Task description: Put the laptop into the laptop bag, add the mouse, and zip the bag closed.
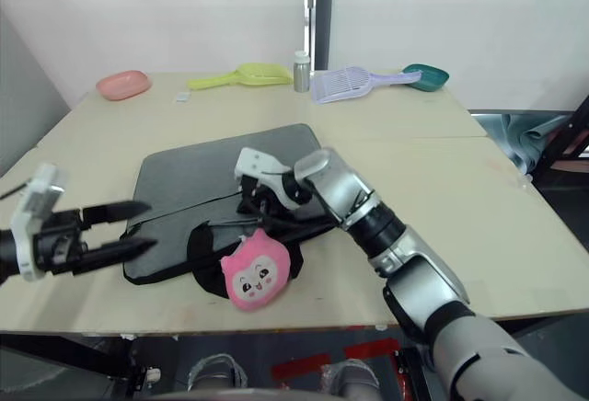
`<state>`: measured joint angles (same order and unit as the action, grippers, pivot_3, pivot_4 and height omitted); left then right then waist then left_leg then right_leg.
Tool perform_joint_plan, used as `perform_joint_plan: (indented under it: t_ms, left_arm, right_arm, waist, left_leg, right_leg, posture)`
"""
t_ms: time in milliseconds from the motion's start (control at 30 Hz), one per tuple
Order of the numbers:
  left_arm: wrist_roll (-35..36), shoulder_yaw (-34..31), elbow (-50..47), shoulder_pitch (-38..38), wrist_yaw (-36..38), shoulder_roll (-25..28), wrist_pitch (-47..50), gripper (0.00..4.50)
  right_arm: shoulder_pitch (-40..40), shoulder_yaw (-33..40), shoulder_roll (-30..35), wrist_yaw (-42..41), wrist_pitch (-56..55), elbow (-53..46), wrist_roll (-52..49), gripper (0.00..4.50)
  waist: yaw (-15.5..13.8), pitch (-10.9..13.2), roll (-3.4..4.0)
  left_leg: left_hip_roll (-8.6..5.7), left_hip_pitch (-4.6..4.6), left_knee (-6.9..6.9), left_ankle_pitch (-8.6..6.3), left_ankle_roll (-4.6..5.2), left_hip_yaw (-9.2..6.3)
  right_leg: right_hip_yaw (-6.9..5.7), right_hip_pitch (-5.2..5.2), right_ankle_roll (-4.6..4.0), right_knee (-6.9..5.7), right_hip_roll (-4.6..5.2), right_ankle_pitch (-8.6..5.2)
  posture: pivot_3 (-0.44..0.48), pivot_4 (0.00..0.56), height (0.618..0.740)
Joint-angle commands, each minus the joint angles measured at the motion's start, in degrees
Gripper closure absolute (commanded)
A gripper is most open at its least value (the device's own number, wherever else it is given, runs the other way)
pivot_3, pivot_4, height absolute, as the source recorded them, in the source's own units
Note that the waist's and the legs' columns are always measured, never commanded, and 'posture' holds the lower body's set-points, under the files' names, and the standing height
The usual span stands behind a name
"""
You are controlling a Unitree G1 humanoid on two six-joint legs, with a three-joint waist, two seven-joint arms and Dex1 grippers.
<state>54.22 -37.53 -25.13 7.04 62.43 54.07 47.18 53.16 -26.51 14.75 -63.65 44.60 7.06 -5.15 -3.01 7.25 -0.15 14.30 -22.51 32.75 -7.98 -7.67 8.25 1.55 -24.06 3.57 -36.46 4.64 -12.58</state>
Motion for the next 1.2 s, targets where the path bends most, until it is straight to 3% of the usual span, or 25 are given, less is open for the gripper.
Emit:
perform_joint_plan:
  t_ms: [33, 300, 533, 767, 900, 1200]
  left_arm:
    - [-1.0, -1.3, 1.5, -1.3, -0.6, -0.4, -3.3, 0.02]
    - [-7.6, 6.8, 5.7, -6.4, 0.3, -1.3, -11.3, 0.02]
    - [-12.3, 17.5, 11.5, -14.2, 5.9, -1.1, -15.9, 0.02]
    - [-18.9, 28.6, 19.3, -21.8, 12.2, -2.3, -21.2, 0.02]
    - [-21.5, 33.7, 25.1, -28.6, 15.3, -5.0, -23.3, 1.22]
    - [-28.4, 40.5, 39.0, -36.3, 21.0, -10.8, -31.6, 4.45]
  right_arm:
    - [1.4, 8.1, 1.8, 0.2, 3.9, -7.6, -5.7, 4.5]
    - [-1.0, 25.0, 12.9, -0.4, 18.9, -24.1, -22.6, 4.5]
    - [-11.9, 39.3, 26.2, 1.7, 24.2, -36.6, -32.8, 4.5]
    - [-22.3, 53.7, 32.2, 8.0, 30.7, -44.7, -42.8, 4.5]
    - [-25.8, 58.3, 33.9, 11.5, 33.2, -47.2, -49.0, 4.5]
    - [-30.5, 58.4, 37.3, 19.3, 33.8, -48.6, -59.0, 4.5]
  waist:
    - [-0.1, 0.0, -0.01]
    - [-1.7, 0.0, -0.08]
    - [-3.1, 0.0, -0.12]
    - [-2.9, 0.0, -0.11]
    - [-3.2, 0.0, -0.09]
    - [-3.3, 0.0, -0.08]
  left_leg:
    - [0.0, -0.08, -0.01, 0.0, 0.0, -0.02]
    - [0.0, -0.33, -0.13, 0.01, -0.01, -0.1]
    - [-0.01, -0.22, -0.08, 0.02, 0.0, -0.07]
    - [-0.02, -0.17, -0.06, 0.03, 0.02, -0.03]
    - [-0.02, -0.05, 0.04, 0.04, 0.04, -0.03]
    - [-0.04, 0.19, 0.1, 0.04, 0.05, 0.08]
  right_leg:
    - [-0.03, 0.0, 0.01, 0.09, 0.0, 0.02]
    - [-0.15, -0.11, 0.1, 0.3, -0.02, 0.11]
    - [-0.07, -0.04, 0.14, 0.24, -0.01, 0.13]
    - [-0.01, -0.01, 0.15, 0.21, -0.01, 0.13]
    - [0.02, 0.05, 0.14, 0.07, 0.01, 0.13]
    - [0.15, 0.17, 0.13, -0.06, 0.04, 0.12]
  posture:
    - [0.0, 0.15, 0.74]
    - [0.0, 0.15, 0.74]
    - [0.0, 0.15, 0.74]
    - [0.0, 0.15, 0.74]
    - [0.0, 0.15, 0.74]
    - [0.0, 0.15, 0.74]
